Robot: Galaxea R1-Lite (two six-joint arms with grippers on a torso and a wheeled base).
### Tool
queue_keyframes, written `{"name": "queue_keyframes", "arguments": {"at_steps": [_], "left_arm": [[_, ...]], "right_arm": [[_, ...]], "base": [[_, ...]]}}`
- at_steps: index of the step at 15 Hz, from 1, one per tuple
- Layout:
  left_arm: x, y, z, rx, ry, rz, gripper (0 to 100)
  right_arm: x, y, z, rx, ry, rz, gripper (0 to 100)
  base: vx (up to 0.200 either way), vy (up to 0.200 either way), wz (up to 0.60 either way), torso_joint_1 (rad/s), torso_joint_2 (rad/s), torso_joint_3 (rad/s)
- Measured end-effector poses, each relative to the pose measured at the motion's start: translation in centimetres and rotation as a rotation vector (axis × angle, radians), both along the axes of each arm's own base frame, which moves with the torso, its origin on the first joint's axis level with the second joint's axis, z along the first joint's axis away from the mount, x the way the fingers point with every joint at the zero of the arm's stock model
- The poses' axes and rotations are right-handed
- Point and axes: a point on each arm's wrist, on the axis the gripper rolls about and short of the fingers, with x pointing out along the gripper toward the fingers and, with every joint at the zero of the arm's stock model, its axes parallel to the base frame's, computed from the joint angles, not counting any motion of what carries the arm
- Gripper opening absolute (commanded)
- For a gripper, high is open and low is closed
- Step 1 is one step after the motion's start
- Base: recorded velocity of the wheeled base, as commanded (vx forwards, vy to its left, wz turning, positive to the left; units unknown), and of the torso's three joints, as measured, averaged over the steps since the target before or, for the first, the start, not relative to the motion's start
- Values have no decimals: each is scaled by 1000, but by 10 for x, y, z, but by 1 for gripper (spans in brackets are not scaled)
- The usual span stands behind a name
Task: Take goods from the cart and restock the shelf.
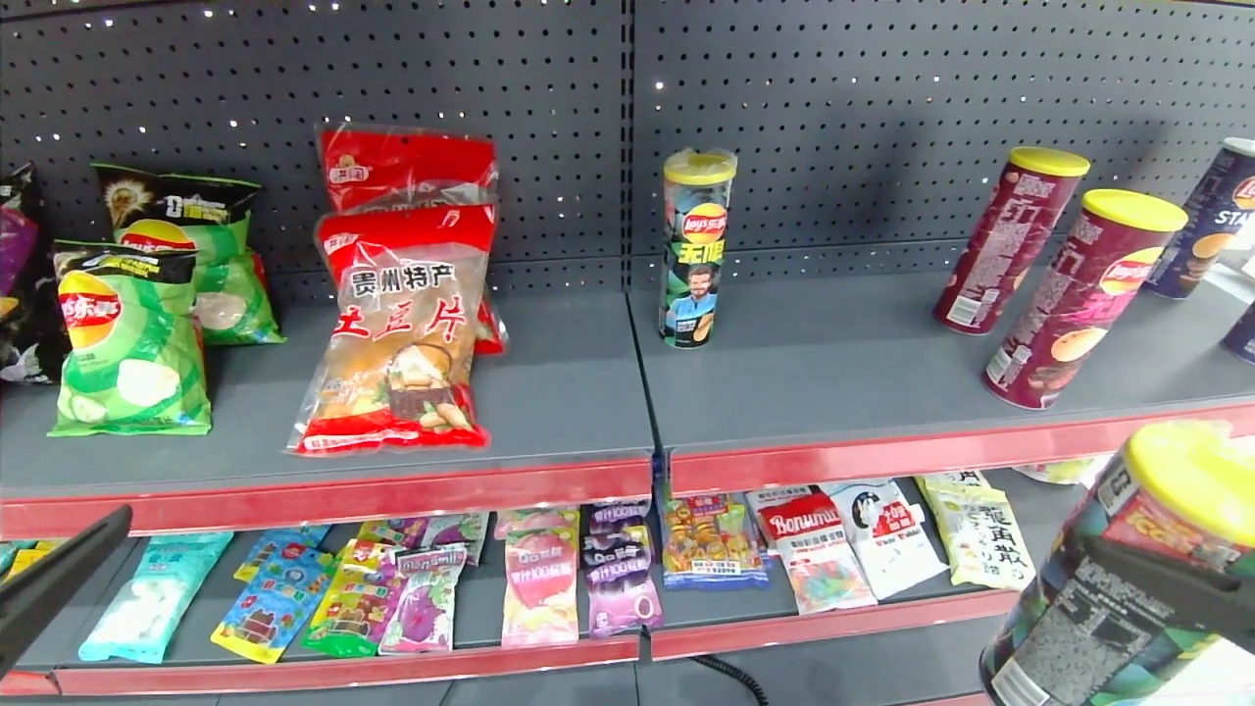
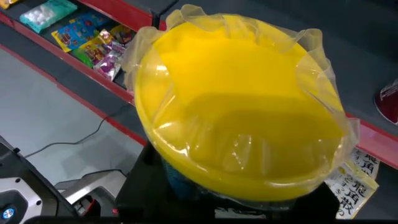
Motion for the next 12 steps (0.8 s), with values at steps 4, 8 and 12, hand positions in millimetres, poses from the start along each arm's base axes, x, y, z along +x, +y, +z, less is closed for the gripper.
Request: {"name": "queue_keyframes", "arguments": {"at_steps": [4, 8, 12], "left_arm": [[3, -1, 1, 2, 7, -3, 100], [5, -3, 3, 0, 11, -41, 100], [21, -11, 14, -14, 41, -171, 100]], "right_arm": [[2, 1, -1, -3, 7, 0, 0], [3, 1, -1, -5, 12, 1, 0], [5, 2, 1, -3, 10, 2, 0]], "base": [[100, 0, 0, 7, 2, -4], [0, 0, 0, 0, 0, 0], [0, 0, 0, 0, 0, 0]]}}
